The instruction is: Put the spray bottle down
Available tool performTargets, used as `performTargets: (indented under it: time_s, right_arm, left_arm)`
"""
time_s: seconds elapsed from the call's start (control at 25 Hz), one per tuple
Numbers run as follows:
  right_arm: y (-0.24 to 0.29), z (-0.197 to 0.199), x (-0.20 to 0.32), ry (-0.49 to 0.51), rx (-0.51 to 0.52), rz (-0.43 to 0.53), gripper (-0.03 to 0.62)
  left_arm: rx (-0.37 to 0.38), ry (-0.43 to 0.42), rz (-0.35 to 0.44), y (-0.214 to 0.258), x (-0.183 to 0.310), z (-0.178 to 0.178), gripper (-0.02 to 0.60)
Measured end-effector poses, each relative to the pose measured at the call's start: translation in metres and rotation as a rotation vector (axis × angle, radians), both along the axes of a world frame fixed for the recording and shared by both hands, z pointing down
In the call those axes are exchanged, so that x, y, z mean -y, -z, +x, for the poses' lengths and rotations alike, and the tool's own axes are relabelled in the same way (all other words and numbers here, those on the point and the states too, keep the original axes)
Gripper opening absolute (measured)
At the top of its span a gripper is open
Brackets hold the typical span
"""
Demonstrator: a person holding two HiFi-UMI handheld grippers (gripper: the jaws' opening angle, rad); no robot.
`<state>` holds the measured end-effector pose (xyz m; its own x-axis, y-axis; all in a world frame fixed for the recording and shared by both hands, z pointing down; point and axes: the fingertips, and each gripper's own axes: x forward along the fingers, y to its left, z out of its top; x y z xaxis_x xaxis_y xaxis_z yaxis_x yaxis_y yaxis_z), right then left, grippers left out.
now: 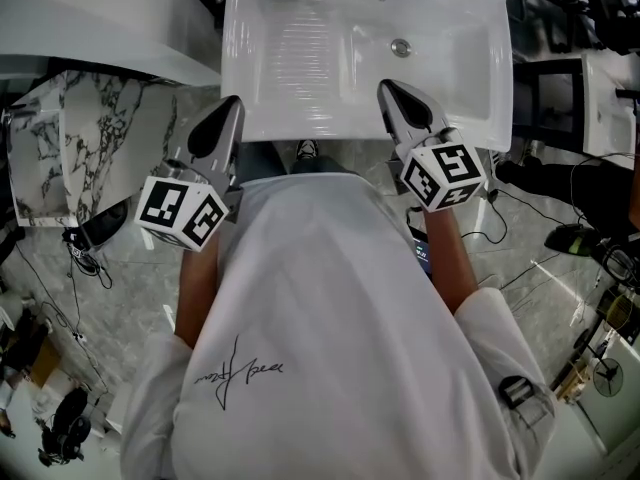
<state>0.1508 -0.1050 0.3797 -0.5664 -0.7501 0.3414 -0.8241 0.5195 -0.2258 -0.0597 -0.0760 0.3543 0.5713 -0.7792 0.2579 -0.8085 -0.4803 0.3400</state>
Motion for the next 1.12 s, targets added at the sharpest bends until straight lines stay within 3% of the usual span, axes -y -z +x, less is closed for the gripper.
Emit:
performTargets:
  time_s: [0.8,1.12]
  right_arm:
    - [0.004,0.006,0.006,0.073,-0.051,-0.007,-0.006]
    - [0.003,-0.004,0.005,0.114,-0.05,-0.003,-0.005]
  left_arm:
    - [0.024,-0.023,-0.034,-0.007,0.01,0.014,0.005]
    - [-0.004,0.004,-0.042,-0.008,0.008,0.013,0.005]
